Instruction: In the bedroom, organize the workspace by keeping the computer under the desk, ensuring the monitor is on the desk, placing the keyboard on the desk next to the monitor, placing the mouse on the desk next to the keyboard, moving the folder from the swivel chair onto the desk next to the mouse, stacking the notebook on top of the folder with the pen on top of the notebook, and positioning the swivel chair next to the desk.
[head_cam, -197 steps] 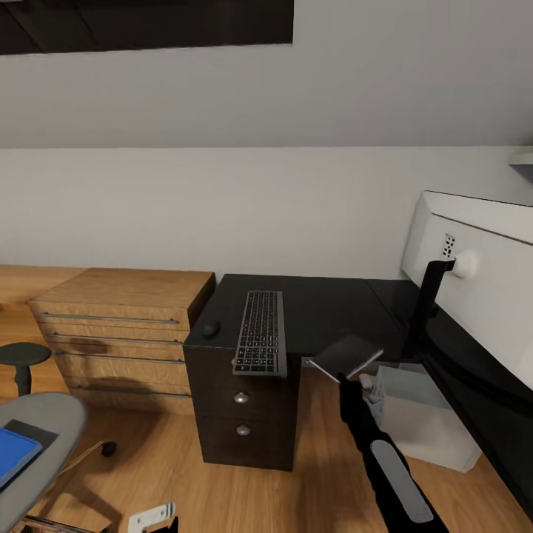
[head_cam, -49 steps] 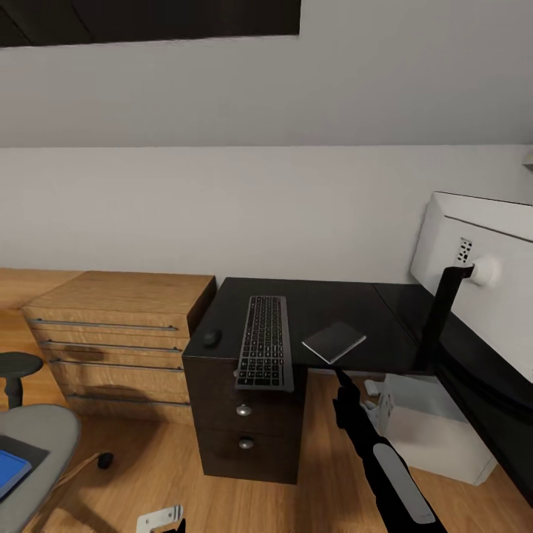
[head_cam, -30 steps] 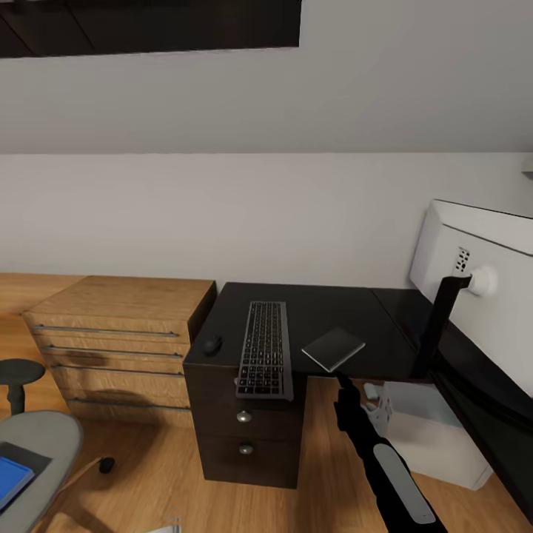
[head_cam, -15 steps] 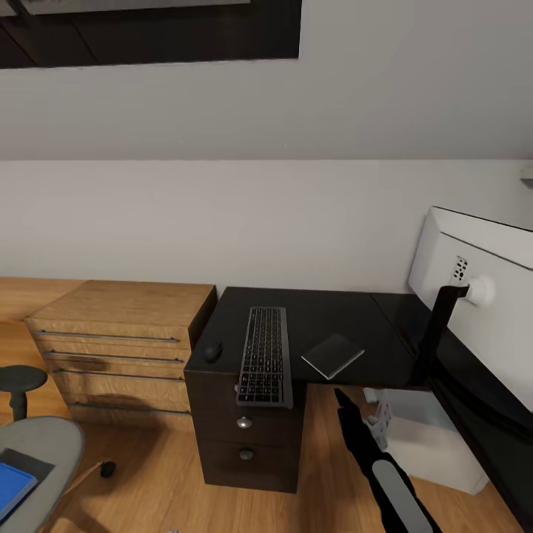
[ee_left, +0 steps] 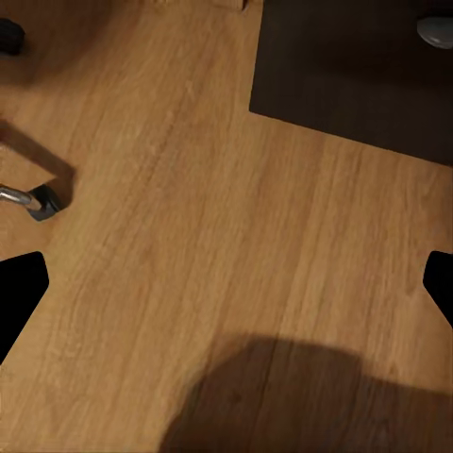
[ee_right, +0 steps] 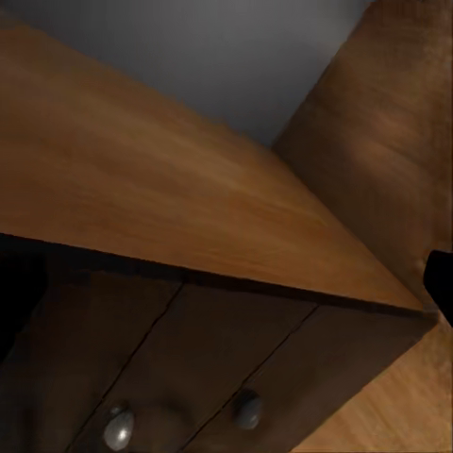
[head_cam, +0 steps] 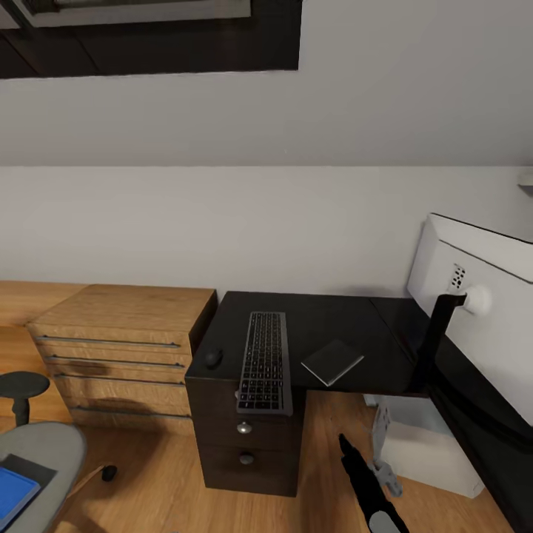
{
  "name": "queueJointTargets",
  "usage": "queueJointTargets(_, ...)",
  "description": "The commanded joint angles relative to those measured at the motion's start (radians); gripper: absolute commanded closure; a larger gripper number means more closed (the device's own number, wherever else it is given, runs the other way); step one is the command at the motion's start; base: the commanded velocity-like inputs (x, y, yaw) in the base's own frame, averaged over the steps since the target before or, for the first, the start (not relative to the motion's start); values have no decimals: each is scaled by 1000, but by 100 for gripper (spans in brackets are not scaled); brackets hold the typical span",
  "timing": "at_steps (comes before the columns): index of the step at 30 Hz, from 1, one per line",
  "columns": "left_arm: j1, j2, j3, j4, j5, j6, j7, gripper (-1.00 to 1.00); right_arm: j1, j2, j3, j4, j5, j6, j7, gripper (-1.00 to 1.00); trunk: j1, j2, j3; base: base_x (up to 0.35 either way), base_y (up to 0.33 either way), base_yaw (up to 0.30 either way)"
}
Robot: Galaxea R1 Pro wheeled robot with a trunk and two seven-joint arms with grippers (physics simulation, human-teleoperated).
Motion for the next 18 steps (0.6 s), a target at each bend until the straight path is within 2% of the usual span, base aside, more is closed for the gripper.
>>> queueJointTargets(1,0,1,-2,-2,8,4,7,-100,-1,0,6,31,-2,-44,5,-100,-4,7,2,0,0,0)
queueJointTargets(2,0,0,-2,-2,8,4,7,-100,-1,0,8,59,9,-85,6,-100,-8,14,6,0,0,0)
queueJointTargets(3,0,0,-2,0,8,4,7,-100,-1,0,11,112,37,-175,7,-100,-12,21,9,0,0,0)
queueJointTargets(4,1,0,-1,9,8,5,8,-100,-1,1,16,181,95,-316,7,-100,-15,28,12,0,0,0)
queueJointTargets(5,1,-1,-1,21,8,6,8,-100,-1,2,18,223,138,-402,7,-100,-19,35,15,0,0,0)
queueJointTargets(7,2,-1,-1,38,8,6,8,-100,-1,2,19,266,181,-474,7,-100,-27,49,21,0,0,0)
queueJointTargets(10,2,-2,-1,81,8,7,8,-100,-1,2,19,351,246,-562,5,-100,-38,70,31,0,0,0)
queueJointTargets(14,-8,-3,-2,129,8,7,6,-100,-1,4,20,406,276,-599,5,-100,-54,98,43,0,0,0)
queueJointTargets(18,-37,-14,-2,199,8,7,4,-100,-1,19,23,439,296,-616,7,-100,-69,126,56,0,0,0)
